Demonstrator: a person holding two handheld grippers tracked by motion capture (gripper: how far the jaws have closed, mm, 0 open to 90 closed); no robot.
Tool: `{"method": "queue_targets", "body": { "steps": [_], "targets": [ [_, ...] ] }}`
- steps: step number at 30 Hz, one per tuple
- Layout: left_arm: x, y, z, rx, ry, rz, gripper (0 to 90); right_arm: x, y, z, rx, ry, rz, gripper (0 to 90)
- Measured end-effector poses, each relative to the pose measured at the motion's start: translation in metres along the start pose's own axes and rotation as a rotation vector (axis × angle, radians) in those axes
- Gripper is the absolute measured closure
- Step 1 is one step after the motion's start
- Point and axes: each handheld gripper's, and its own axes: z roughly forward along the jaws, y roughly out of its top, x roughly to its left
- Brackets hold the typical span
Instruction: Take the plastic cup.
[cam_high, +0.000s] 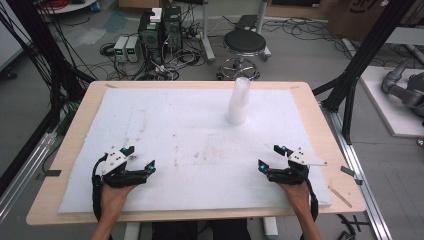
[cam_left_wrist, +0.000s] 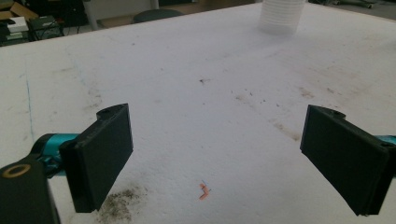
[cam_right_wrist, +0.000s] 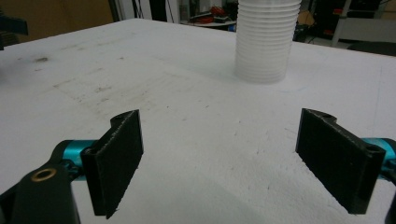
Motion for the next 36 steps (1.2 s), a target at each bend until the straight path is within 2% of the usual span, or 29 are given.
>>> {"method": "queue_targets", "body": {
  "steps": [10,15,20,25,28,33,36],
  "targets": [
    [0.0,0.0,0.0,-0.002,-0.002,0.0,9.3,-0.001,0.0,0.001,0.009,0.006,0.0,14.9],
    [0.001,0.0,0.0,0.004,-0.008,-0.014,9.3,-0.001,0.001,0.001,0.01,0.01,0.002,15.0],
    [-0.001,0.0,0.0,-0.007,0.002,0.008,9.3,-0.003,0.002,0.003,0.028,0.021,0.018,14.9],
    [0.0,0.0,0.0,-0.002,0.001,0.005,9.3,-0.001,0.004,0.004,0.038,0.012,0.001,14.9],
    [0.0,0.0,0.0,-0.005,0.004,-0.001,9.3,0.0,0.012,0.004,0.055,0.012,-0.021,15.0],
    [-0.003,0.0,0.0,-0.011,0.018,0.017,10.7,-0.002,0.028,0.001,0.057,0.006,-0.023,15.0],
    [-0.003,0.0,0.0,-0.001,0.017,0.018,10.7,-0.007,0.053,-0.001,0.047,-0.002,-0.024,15.0]
  ]
}}
